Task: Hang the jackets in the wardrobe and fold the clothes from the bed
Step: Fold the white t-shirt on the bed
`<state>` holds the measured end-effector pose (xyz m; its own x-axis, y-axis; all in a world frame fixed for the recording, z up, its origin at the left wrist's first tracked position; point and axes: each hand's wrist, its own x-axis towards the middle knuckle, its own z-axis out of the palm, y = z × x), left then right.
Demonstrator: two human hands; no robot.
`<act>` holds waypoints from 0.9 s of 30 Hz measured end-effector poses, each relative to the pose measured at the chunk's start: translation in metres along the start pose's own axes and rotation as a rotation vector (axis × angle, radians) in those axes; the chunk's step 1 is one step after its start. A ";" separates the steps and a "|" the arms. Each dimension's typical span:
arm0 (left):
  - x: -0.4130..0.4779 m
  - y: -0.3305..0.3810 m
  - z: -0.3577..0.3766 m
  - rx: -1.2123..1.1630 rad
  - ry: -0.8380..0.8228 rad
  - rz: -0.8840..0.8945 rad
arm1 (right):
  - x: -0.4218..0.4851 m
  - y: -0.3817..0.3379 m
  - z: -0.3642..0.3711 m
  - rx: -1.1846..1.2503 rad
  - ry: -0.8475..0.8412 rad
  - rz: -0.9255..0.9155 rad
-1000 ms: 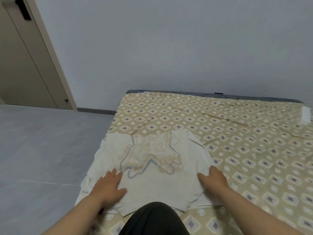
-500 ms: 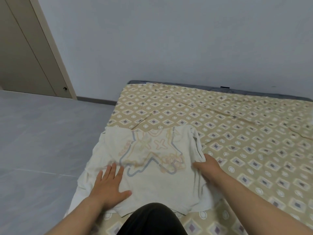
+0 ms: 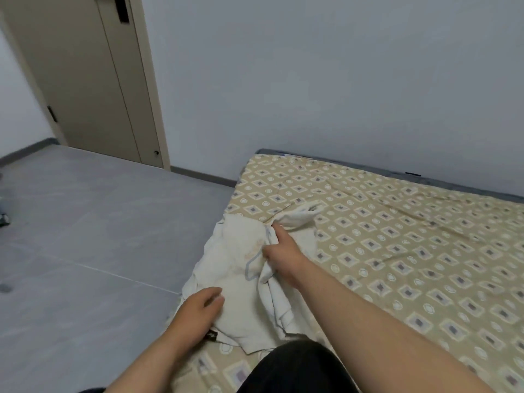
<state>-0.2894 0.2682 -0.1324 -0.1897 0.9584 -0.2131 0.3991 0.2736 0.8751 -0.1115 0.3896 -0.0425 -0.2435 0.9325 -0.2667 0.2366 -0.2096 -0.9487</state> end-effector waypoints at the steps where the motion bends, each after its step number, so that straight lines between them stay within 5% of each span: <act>1: 0.002 -0.001 -0.005 -0.106 0.028 -0.024 | -0.001 0.001 0.022 -0.078 -0.076 -0.025; 6: 0.010 -0.009 -0.026 -0.553 0.090 -0.286 | -0.030 0.025 0.098 -0.355 -0.256 0.065; 10: 0.020 -0.013 -0.024 -0.553 0.085 -0.346 | -0.040 0.039 0.094 -0.409 -0.071 0.028; 16: 0.031 0.001 -0.012 -0.494 0.086 -0.265 | -0.047 0.035 0.071 -0.641 -0.162 0.142; 20: 0.035 0.000 -0.011 -0.462 0.106 -0.279 | -0.053 0.030 0.084 -0.120 -0.291 0.337; 22: 0.036 -0.002 -0.012 -0.459 0.086 -0.297 | -0.047 0.030 0.086 -0.062 -0.173 0.333; 25: 0.036 -0.004 -0.012 -0.376 0.082 -0.307 | -0.030 0.041 0.074 -0.406 0.117 0.236; 27: 0.034 -0.001 -0.011 -0.310 0.090 -0.304 | -0.027 0.042 0.067 -0.595 0.047 0.300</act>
<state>-0.3064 0.2997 -0.1362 -0.3400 0.8233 -0.4545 0.0279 0.4919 0.8702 -0.1575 0.3357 -0.0864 -0.0482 0.8739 -0.4836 0.7692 -0.2764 -0.5761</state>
